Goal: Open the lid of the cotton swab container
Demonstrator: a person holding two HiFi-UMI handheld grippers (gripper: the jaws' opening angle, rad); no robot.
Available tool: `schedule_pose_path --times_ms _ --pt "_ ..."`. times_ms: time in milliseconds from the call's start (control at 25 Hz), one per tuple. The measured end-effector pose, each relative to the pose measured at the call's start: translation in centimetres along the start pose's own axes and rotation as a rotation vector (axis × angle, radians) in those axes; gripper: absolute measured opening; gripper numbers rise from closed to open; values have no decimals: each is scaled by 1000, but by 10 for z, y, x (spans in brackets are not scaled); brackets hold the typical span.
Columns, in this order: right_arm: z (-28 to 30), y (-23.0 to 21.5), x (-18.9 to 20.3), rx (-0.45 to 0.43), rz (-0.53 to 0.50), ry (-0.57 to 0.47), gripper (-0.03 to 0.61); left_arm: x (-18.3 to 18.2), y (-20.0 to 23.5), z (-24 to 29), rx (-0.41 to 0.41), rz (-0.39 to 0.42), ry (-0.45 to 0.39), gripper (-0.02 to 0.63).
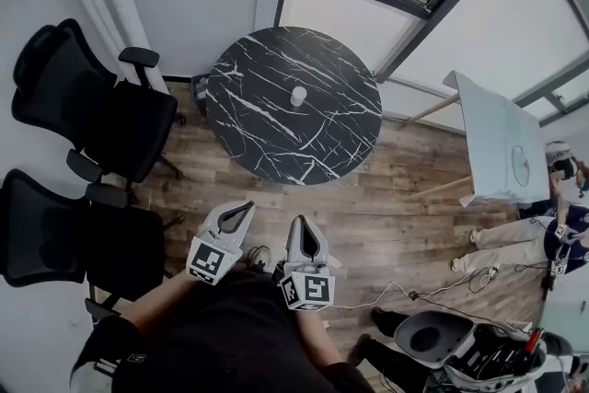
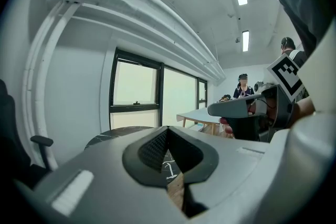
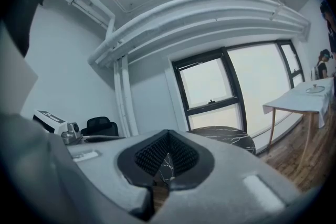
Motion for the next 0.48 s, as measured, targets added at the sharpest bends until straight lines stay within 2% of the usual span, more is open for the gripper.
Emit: schedule_pose_path --times_ms 480 --pt "-2 -50 4 -101 -33 6 -4 7 -42 29 -75 28 38 2"
Point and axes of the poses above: the fingertips, and each gripper's own axes: z forward along the fingers, y to its left, x out of its underside, the point moved 4 cm from there along -z, backward along the fingers, and after that the axes turned 12 degrees about x, right-handed, at the moved point
